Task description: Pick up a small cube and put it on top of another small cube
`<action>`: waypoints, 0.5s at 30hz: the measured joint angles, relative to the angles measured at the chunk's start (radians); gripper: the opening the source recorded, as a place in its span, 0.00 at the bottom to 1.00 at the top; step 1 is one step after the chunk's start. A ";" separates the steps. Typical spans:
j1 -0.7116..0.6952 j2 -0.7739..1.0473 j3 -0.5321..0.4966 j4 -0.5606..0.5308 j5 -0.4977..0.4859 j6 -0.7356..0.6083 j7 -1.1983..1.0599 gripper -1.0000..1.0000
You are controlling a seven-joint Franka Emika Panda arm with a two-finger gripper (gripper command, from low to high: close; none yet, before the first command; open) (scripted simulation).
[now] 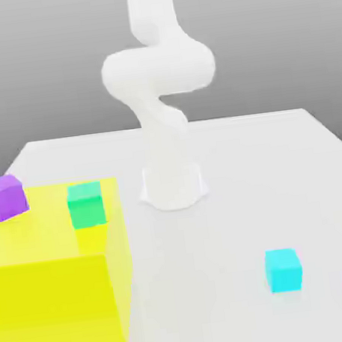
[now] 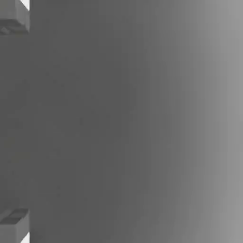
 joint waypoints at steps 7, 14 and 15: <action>0.028 0.258 0.120 -0.018 -0.061 0.085 0.020 0.50; 0.074 0.512 0.223 -0.036 -0.141 0.168 0.054 0.50; 0.081 0.549 0.236 -0.038 -0.154 0.179 0.060 0.50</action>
